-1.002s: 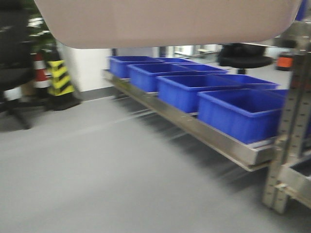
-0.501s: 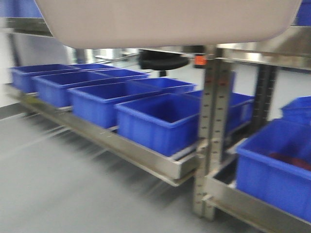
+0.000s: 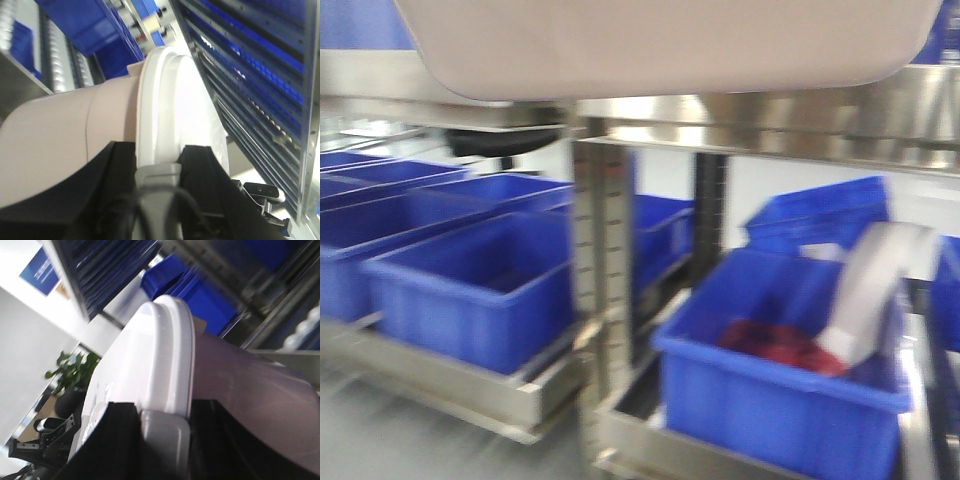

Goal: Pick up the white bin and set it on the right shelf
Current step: 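Carry the bin with both grippers while driving to the blue-crate shelving, then raise the held bin above the upper shelf's roller track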

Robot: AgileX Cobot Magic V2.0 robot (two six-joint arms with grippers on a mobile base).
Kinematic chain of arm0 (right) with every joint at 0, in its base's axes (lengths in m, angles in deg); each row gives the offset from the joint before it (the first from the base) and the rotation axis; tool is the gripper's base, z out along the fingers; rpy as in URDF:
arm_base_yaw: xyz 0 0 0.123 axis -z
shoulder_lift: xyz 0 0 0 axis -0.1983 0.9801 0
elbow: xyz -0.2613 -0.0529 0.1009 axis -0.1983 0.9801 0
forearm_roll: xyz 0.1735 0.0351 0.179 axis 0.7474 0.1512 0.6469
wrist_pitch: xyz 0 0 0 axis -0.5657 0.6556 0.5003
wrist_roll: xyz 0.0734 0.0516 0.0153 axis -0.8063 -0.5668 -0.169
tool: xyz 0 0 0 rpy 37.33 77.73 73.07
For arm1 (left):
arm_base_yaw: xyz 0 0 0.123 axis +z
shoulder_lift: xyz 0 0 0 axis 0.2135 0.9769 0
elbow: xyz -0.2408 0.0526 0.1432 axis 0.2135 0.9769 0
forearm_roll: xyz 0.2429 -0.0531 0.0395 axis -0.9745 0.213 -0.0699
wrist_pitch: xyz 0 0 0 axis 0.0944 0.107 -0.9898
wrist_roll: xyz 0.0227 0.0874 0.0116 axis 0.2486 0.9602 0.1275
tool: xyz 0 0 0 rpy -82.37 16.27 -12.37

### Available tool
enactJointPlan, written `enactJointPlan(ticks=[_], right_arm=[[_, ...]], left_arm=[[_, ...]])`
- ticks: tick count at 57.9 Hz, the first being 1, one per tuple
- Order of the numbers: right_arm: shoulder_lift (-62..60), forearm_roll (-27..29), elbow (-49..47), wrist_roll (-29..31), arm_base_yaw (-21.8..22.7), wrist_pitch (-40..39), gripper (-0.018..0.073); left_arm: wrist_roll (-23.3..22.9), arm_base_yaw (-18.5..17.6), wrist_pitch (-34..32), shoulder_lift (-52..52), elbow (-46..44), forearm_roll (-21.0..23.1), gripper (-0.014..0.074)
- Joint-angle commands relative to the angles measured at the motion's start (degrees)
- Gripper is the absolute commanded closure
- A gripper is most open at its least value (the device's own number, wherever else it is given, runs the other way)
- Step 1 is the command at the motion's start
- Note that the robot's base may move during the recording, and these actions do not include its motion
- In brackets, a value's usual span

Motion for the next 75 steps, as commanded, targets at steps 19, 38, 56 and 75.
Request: enactJointPlan(ticks=[19, 38, 56, 75], right_arm=[[-1.9, 7.4, -2.5, 0.0, -1.8, 12.7, 0.0498], [-1.9, 7.4, -2.5, 0.0, -1.8, 12.5, 0.0498], [-1.9, 7.4, -2.5, 0.0, -1.8, 12.2, 0.0498], [-1.9, 7.4, -2.5, 0.0, -1.8, 11.2, 0.0498]], left_arm=[[-0.3, -2.7, 17.2, -2.1, -1.9, 3.5, 0.0722], [-0.3, -2.7, 17.2, -2.1, -1.9, 3.5, 0.0722], [-0.3, -2.7, 17.2, -2.1, -1.9, 3.5, 0.0722], [-0.3, -2.7, 17.2, -2.1, -1.9, 3.5, 0.0722]])
